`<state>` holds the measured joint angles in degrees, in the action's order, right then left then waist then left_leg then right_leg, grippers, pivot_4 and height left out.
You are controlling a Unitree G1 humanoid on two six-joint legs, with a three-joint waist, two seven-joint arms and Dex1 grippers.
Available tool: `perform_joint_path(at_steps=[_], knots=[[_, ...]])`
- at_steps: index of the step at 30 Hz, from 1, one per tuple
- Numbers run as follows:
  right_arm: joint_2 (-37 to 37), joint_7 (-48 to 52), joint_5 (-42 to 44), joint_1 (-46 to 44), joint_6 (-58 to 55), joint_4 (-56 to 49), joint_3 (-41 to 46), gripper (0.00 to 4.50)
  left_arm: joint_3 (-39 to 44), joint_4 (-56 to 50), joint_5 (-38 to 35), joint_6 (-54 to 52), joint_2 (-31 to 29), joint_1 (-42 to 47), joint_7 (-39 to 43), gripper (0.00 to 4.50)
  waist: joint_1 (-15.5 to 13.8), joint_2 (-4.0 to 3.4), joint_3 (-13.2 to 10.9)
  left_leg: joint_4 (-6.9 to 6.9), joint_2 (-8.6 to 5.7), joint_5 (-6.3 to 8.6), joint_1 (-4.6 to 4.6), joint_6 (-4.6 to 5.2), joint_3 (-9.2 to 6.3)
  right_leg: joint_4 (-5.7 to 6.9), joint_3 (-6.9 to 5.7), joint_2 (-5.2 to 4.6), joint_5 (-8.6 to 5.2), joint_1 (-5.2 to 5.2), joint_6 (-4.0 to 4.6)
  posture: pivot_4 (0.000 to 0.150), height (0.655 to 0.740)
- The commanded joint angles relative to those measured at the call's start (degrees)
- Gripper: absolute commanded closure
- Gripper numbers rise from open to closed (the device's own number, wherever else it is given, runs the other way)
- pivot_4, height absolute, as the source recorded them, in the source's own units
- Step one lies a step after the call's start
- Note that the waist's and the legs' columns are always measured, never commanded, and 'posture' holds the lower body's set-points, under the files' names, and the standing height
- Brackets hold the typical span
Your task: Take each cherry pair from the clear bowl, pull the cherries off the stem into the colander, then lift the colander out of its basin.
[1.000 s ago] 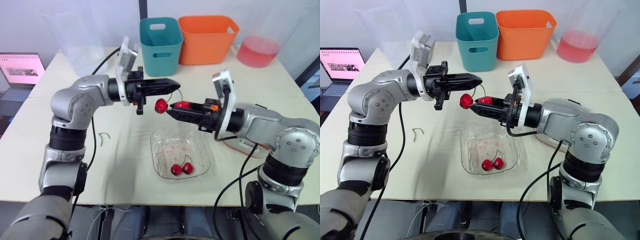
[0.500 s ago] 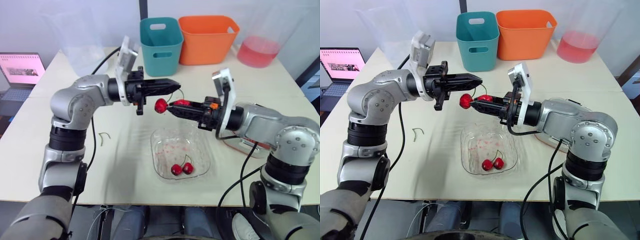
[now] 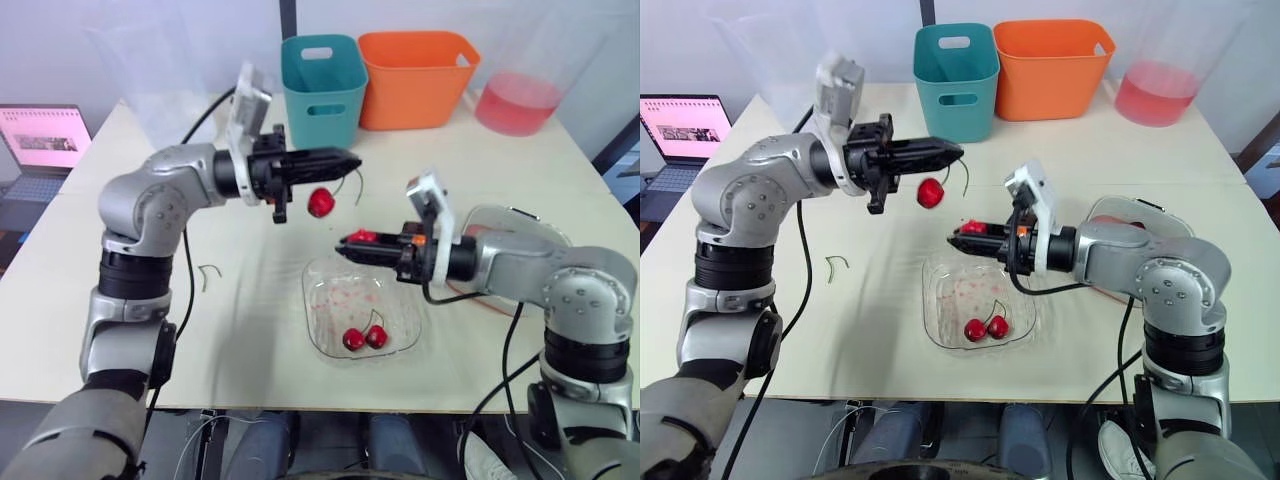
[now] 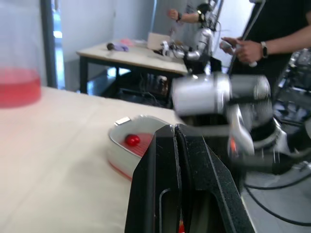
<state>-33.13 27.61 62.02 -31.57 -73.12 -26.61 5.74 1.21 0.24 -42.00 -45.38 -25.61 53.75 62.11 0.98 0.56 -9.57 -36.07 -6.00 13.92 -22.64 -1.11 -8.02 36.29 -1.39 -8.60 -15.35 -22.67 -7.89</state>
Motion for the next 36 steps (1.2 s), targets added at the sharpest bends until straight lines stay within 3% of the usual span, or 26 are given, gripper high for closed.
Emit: perform_joint_path(at_steps=[1,6,9,11,14,20,24,27,32,36], knots=[[-2.1,2.5,-1.6,0.2,3.1,-3.0,-1.1,3.84,1.3,-1.8,-1.3,1.0,0.4,1.2,-0.3,4.5,0.0,0.0,0.0,0.0,0.0,0.0,0.0,0.0,0.0,0.0,0.0,0.0,0.0,0.0,0.0,0.15,0.74],[-4.7,3.8,-4.5,1.1,8.5,-2.0,2.8,3.84,0.5,-2.6,-0.4,1.5,0.1,-0.2,0.2,4.5,-0.1,0.0,0.0,0.0,0.0,0.0,0.0,0.0,0.0,0.0,-0.01,0.01,0.0,0.01,0.0,0.15,0.74],[-7.7,3.8,-9.7,3.5,15.3,1.2,8.7,3.84,0.2,-2.4,0.8,2.5,-0.3,-1.0,0.2,4.5,-0.4,0.01,0.0,-0.03,-0.03,0.0,0.0,0.0,0.0,-0.03,-0.01,-0.01,0.0,0.04,0.0,0.15,0.74],[-13.4,6.3,-16.7,8.1,21.5,4.3,12.0,3.84,-0.3,-1.8,1.8,3.5,-0.6,-2.0,0.2,4.5,-0.6,0.02,0.0,-0.04,-0.05,0.0,0.0,0.0,0.0,-0.08,-0.04,-0.01,0.0,0.1,0.0,0.15,0.74],[-21.8,10.9,-25.4,15.2,28.2,9.7,13.0,3.84,-1.2,-1.1,3.6,5.4,-0.8,-3.5,0.4,4.5,-1.2,0.02,0.0,-0.04,-0.15,0.01,0.0,0.02,0.03,-0.16,-0.06,-0.02,-0.01,0.16,-0.01,0.15,0.74],[-26.2,15.3,-32.6,20.2,34.2,18.7,11.7,3.84,-2.8,-1.2,5.4,7.7,0.0,-4.3,0.8,4.5,0.1,0.02,0.0,-0.04,-0.06,0.06,0.1,0.11,0.12,-0.09,-0.04,0.02,-0.01,0.18,-0.01,0.15,0.74],[-26.0,16.4,-35.3,19.9,36.1,21.6,10.8,2.25,-3.0,-1.3,5.5,7.9,-0.1,-4.4,1.0,4.5,0.0,0.0,0.0,-0.01,-0.02,0.06,0.14,0.1,0.14,-0.08,-0.04,0.03,-0.01,0.17,-0.01,0.15,0.74],[-26.0,17.0,-35.1,19.0,35.1,22.0,11.8,0.72,-2.7,-1.7,5.3,7.7,-0.7,-4.7,1.1,4.5,-0.2,0.0,0.0,-0.04,-0.03,0.04,0.13,0.06,0.13,-0.11,-0.03,-0.01,-0.01,0.22,-0.01,0.15,0.74],[-25.5,17.5,-30.5,14.3,31.0,20.7,15.4,0.72,-2.0,-2.4,4.4,6.9,-1.6,-4.8,0.9,4.5,-0.3,0.0,0.0,-0.04,-0.01,0.04,0.13,0.07,0.09,-0.14,-0.03,-0.02,-0.01,0.25,-0.01,0.15,0.74],[-21.1,18.0,-17.3,8.8,21.3,12.5,16.1,0.72,-0.8,-2.4,3.2,5.6,-2.0,-4.1,0.7,4.5,0.0,0.01,0.0,-0.03,0.05,0.04,0.13,0.07,0.07,-0.14,-0.04,0.0,-0.01,0.24,-0.01,0.15,0.74]])
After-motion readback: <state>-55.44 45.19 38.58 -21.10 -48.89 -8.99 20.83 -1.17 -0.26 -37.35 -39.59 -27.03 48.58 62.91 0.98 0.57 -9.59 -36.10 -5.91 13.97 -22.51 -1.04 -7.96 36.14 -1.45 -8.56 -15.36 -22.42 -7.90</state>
